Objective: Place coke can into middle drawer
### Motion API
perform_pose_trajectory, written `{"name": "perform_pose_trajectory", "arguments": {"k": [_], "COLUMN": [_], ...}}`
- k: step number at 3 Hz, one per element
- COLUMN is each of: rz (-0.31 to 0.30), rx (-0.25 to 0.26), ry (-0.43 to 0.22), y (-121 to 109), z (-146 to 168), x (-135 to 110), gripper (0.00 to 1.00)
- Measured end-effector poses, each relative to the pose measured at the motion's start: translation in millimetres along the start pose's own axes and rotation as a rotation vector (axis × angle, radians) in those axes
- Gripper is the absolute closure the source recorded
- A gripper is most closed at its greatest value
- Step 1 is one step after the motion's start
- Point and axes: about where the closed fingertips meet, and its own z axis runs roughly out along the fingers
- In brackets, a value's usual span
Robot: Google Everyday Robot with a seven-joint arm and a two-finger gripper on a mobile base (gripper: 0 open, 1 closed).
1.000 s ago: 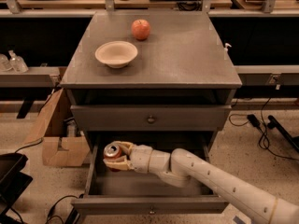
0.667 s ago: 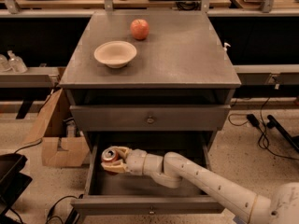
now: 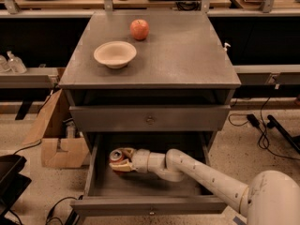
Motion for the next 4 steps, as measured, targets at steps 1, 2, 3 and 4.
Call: {"name": "perform_pose_trajectory", "arguments": {"k": [1, 2, 3, 4], "rz": [0.064, 0.074, 0.074, 0.075], "rx": [0.02, 0.023, 0.023, 0.019], "ry": [0.026, 0.032, 0.032, 0.031], "y": [-7.1, -7.9, -7.9, -6.7], "z": [-15.5, -18.6, -18.7, -16.8], "x": [33.0, 34.7, 33.8, 33.3], "gripper": [1.0, 0.79, 0.55, 0.32]}}
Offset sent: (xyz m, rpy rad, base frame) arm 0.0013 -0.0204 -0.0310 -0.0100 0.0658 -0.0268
